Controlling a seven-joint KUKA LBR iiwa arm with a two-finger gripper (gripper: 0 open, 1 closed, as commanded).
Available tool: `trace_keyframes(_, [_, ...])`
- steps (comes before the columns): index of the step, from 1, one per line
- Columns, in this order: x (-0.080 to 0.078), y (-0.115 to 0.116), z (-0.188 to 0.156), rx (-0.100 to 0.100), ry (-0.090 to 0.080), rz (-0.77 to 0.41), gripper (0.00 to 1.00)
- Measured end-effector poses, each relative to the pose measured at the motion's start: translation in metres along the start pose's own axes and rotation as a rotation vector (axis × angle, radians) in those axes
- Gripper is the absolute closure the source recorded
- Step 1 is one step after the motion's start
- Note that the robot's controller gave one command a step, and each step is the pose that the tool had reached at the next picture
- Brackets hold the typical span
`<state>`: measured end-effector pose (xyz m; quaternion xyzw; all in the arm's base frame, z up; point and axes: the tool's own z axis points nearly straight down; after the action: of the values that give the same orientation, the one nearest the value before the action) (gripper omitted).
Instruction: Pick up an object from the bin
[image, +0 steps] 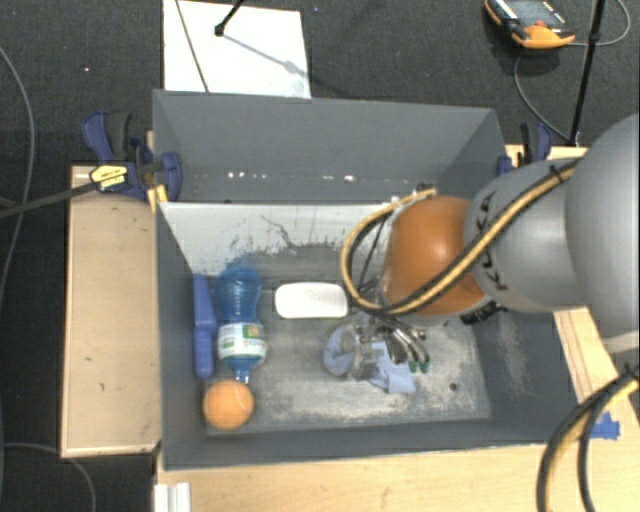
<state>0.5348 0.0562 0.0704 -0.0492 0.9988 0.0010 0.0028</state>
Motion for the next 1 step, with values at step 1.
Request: trace_keyframes(1, [0.0000, 0.0000, 0.0000, 0.000, 0.000, 0.001, 1.00])
